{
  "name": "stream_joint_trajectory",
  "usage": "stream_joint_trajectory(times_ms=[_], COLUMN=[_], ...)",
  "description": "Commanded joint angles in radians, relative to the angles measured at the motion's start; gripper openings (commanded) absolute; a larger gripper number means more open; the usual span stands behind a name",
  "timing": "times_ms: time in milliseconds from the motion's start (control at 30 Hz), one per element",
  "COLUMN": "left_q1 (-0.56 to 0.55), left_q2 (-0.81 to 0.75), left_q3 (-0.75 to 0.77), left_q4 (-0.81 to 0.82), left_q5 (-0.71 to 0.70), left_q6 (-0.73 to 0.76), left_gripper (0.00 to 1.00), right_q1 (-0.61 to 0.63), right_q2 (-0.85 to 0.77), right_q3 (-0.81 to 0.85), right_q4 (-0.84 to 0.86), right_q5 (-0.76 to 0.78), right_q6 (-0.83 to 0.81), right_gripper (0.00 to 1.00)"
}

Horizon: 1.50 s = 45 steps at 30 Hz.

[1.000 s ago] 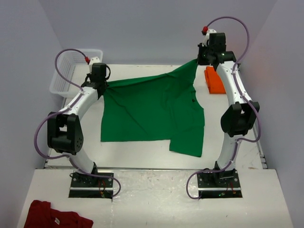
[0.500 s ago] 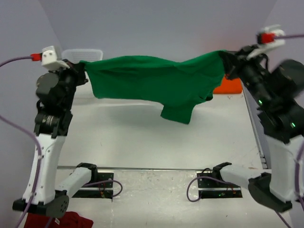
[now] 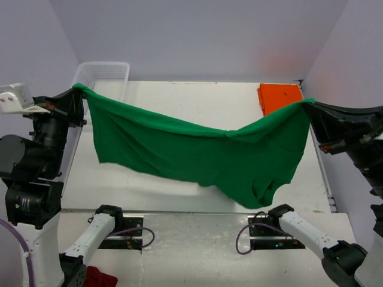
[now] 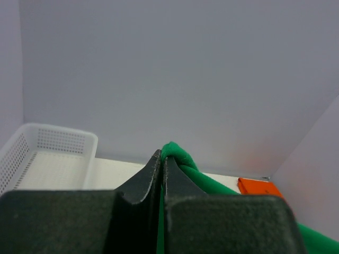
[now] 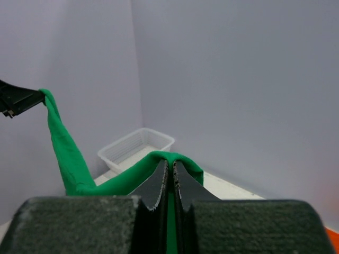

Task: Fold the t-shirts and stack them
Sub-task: Flatten out the tshirt

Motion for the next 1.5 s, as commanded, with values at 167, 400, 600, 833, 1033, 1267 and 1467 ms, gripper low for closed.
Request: stream_joint_trajectory(times_ms=[167, 400, 600, 833, 1033, 1267, 1467], left_q1=[0.008, 0.008, 0.008, 0.008, 0.008, 0.008, 0.008], left_q2=[0.287, 0.581, 0.707, 0.621, 0.413, 0.15, 0.003], left_q3=[-0.192, -0.32, -0.376, -0.275, -0.209, -0.16, 0.006], left_q4=[0.056, 0.248, 0.415, 0.36, 0.238, 0.103, -0.066], left_q5=[-0.004, -0.109, -0.145, -0.081, -0.01, 0.039, 0.041], left_q6=[-0.009, -0.016, 0.001, 0.015, -0.003, -0.008, 0.023], left_gripper=[0.0, 0.0, 0.0, 0.0, 0.0, 0.0, 0.0], right_q1=[0.001, -0.175, -0.2, -0.162, -0.065, 0.016, 0.018], right_q2=[0.27, 0.618, 0.91, 0.828, 0.575, 0.282, 0.1], right_q3=[-0.164, -0.122, 0.068, 0.215, 0.191, 0.132, 0.102], right_q4=[0.071, 0.148, 0.131, 0.034, -0.062, -0.134, -0.105], right_q5=[0.127, 0.109, 0.168, 0.182, 0.237, 0.13, -0.031], right_q6=[0.0, 0.002, -0.073, -0.077, -0.105, -0.059, 0.002], right_gripper=[0.0, 0.0, 0.0, 0.0, 0.0, 0.0, 0.0])
